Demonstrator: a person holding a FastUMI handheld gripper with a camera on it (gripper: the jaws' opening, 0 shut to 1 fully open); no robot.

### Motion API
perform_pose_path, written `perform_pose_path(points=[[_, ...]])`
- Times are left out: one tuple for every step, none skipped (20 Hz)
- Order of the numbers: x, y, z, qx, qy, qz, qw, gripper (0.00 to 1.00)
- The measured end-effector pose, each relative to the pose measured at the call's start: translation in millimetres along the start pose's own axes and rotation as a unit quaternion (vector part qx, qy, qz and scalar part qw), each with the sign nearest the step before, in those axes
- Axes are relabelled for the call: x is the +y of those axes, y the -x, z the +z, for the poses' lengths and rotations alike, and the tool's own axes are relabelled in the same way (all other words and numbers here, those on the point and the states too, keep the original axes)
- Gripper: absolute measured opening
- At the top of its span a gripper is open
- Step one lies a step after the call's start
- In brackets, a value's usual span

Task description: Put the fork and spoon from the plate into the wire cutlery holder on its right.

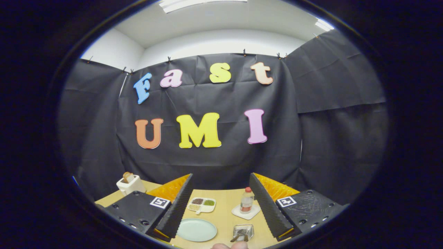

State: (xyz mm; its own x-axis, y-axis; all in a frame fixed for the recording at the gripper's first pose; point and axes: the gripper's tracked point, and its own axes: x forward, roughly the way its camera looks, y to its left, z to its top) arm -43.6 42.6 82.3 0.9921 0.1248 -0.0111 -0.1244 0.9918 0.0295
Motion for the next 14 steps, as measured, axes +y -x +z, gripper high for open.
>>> perform_pose_path(points=[[0.7,-0.8,-1.7,0.003,0.0,0.001,1.0,0.96],[1.3,-1.0,-2.4,0.005,-0.001,0.002,1.0,0.96],[2.8,-2.1,-4.2,0.006,0.001,0.003,1.0,0.96],[3.6,-2.5,-3.8,0.006,0.002,0.002,1.0,0.96],[4.5,-2.4,-3.8,0.006,0.004,0.002,1.0,0.96],[4.4,-3.4,-2.9,0.004,0.005,0.0,1.0,0.96],[5.1,-3.7,-2.4,0.004,0.007,-0.001,1.0,0.96],[5.4,-3.4,-2.7,0.004,0.011,0.001,1.0,0.96],[4.9,-3.6,-3.6,0.004,0.018,0.001,1.0,0.96],[3.8,-3.9,-2.9,0.003,0.021,0.001,1.0,0.96],[3.6,-2.7,-1.0,0.001,0.023,0.001,1.0,0.96],[4.0,-2.6,0.3,-0.001,0.024,0.001,1.0,0.96],[4.5,-2.6,0.4,0.0,0.025,0.0,1.0,0.96],[4.1,-2.4,-0.6,-0.002,0.027,0.0,1.0,0.96]])
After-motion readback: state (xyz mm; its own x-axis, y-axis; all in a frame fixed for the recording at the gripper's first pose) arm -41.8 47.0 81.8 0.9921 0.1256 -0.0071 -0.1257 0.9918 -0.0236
